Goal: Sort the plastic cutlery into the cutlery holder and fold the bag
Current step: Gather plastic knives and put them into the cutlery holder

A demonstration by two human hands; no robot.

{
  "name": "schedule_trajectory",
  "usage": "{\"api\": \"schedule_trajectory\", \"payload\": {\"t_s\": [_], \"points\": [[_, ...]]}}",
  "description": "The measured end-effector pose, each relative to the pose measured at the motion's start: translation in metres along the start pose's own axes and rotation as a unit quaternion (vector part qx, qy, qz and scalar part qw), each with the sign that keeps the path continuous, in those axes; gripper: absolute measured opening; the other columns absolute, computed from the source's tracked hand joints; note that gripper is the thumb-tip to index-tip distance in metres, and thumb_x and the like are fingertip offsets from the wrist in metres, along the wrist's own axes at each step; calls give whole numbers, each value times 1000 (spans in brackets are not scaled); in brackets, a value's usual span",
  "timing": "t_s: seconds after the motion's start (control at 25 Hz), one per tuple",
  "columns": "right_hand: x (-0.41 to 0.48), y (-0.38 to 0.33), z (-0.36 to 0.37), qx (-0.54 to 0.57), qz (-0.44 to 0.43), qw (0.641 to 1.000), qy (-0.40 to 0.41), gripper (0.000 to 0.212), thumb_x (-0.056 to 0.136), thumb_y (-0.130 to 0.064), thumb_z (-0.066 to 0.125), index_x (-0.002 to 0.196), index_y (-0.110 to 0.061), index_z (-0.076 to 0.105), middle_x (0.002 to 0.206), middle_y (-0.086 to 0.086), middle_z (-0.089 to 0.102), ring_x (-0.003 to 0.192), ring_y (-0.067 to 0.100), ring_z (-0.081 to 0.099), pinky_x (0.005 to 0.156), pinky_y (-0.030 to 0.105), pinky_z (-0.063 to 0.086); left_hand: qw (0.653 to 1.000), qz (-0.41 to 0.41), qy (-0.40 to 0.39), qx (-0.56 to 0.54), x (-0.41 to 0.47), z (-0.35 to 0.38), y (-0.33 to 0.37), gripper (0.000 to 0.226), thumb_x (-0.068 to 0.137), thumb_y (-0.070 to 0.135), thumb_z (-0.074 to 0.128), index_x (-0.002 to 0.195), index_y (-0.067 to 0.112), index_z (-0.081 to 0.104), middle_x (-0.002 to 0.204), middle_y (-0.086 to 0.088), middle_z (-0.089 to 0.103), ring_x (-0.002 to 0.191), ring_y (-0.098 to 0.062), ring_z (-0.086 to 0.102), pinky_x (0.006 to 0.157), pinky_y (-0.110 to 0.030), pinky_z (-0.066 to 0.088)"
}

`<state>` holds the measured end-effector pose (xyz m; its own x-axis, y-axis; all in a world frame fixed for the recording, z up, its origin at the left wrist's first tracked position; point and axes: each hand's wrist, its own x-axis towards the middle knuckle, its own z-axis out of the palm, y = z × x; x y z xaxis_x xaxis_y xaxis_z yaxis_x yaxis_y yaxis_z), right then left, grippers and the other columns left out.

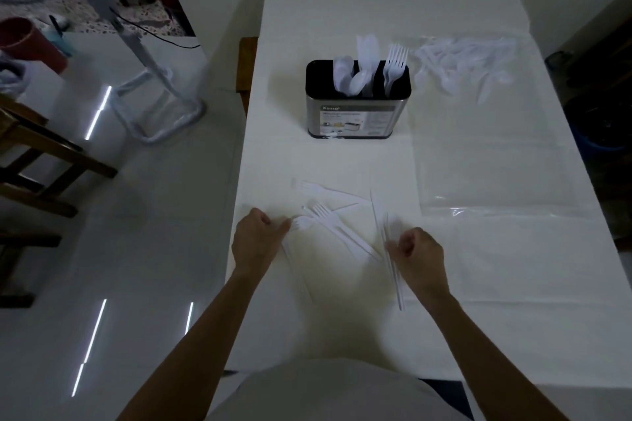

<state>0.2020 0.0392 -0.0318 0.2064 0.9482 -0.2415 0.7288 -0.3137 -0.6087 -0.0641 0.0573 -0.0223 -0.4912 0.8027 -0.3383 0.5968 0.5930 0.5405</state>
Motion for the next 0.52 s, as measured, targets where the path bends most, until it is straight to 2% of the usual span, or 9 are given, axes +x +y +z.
{"api": "schedule_trajectory", "payload": {"t_s": [0.12, 0.24, 0.4, 0.52], "points": [[1, -5, 4, -20, 28, 999, 6, 21, 82, -24, 65, 78, -8, 54, 76, 9, 57, 70, 24, 54, 62, 29, 39, 1000, 4, -10, -13, -1, 2, 5, 35, 77, 40, 71, 83, 9, 58, 77, -3, 59, 72, -20, 56, 63, -29, 42], [-1, -10, 6, -93, 27, 995, -11, 24, 89, -28, 57, 89, -4, 56, 85, 12, 61, 78, 27, 59, 66, 34, 49, 998, 2, -27, -61, 2, 7, 0, 33, 75, 39, 74, 74, 13, 55, 69, -11, 67, 63, -28, 65, 62, -38, 56], [-3, -10, 3, -91, 69, 993, -29, 23, 90, -27, 55, 88, -5, 61, 81, 7, 60, 74, 24, 57, 61, 29, 42, 996, -19, -42, -73, 6, 7, 0, 24, 76, 24, 76, 80, 8, 60, 72, -17, 70, 58, -28, 68, 65, -38, 60], [-1, -8, 2, -79, 86, 992, -50, 22, 88, -26, 56, 83, -6, 64, 77, 7, 62, 75, 26, 60, 59, 27, 41, 995, -30, -56, -72, 7, 6, -3, 22, 75, 23, 77, 84, 8, 63, 74, -15, 71, 60, -27, 68, 66, -37, 59]]}}
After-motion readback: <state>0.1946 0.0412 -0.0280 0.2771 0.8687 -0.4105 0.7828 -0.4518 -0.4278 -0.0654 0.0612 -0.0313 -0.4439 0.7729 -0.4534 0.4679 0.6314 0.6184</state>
